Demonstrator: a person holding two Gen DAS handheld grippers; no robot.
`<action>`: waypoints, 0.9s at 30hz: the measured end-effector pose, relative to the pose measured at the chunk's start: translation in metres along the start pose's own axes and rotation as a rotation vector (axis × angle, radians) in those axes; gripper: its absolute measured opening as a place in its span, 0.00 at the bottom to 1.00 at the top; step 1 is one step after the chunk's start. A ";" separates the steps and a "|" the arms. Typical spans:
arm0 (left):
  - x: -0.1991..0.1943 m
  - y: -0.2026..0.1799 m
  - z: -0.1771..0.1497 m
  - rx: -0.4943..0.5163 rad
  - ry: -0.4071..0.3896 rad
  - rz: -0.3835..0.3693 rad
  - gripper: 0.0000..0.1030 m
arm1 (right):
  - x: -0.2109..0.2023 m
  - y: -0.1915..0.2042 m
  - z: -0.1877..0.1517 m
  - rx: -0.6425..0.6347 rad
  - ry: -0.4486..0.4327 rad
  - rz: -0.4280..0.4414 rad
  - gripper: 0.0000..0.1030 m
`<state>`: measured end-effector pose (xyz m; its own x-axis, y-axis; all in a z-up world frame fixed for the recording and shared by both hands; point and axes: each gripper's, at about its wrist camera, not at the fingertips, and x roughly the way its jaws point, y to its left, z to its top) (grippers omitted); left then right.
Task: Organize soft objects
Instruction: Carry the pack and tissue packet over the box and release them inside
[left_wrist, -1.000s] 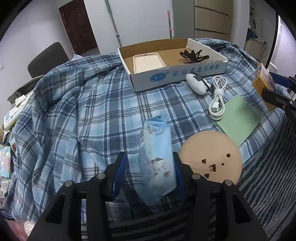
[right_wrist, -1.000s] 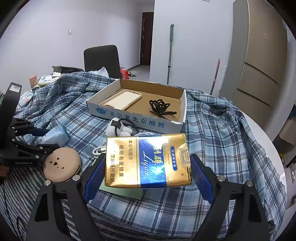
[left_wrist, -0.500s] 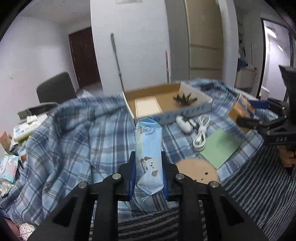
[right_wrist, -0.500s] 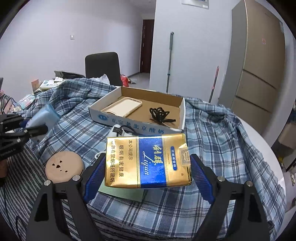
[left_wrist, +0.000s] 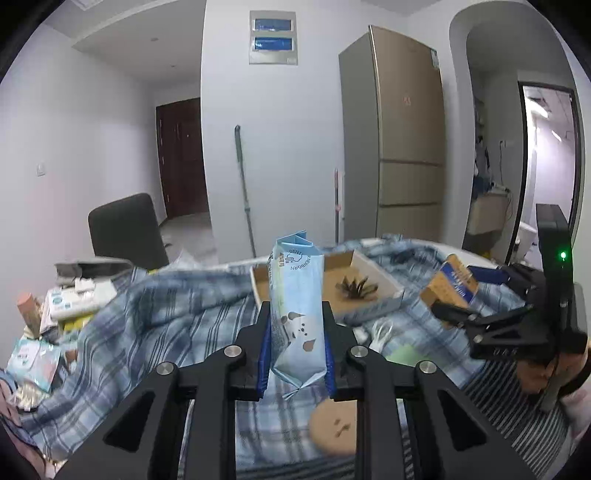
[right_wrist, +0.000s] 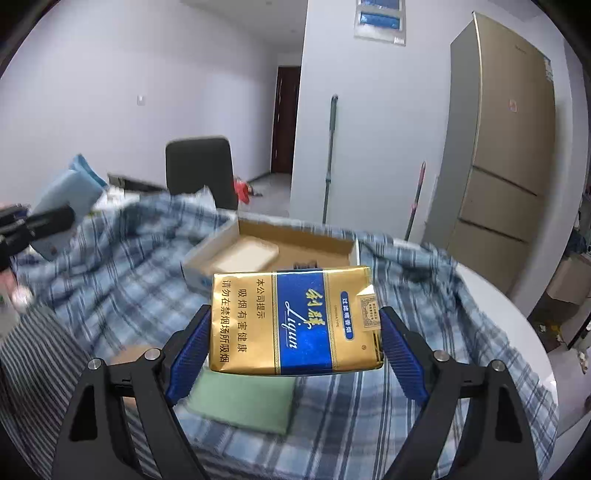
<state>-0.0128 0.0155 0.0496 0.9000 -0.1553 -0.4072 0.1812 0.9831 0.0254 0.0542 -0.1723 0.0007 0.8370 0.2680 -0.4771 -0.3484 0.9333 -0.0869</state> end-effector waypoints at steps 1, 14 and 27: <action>0.000 -0.002 0.007 -0.002 -0.010 0.001 0.24 | -0.003 0.001 0.009 0.001 -0.024 -0.008 0.83; 0.048 -0.015 0.138 -0.119 -0.220 0.078 0.24 | 0.007 -0.015 0.144 0.133 -0.280 -0.159 0.83; 0.140 0.008 0.131 -0.114 0.005 0.079 0.24 | 0.078 -0.030 0.125 0.152 -0.143 -0.110 0.83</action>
<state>0.1667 -0.0111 0.1128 0.9077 -0.0765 -0.4126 0.0630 0.9969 -0.0462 0.1829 -0.1495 0.0751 0.9214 0.1842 -0.3421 -0.1936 0.9811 0.0067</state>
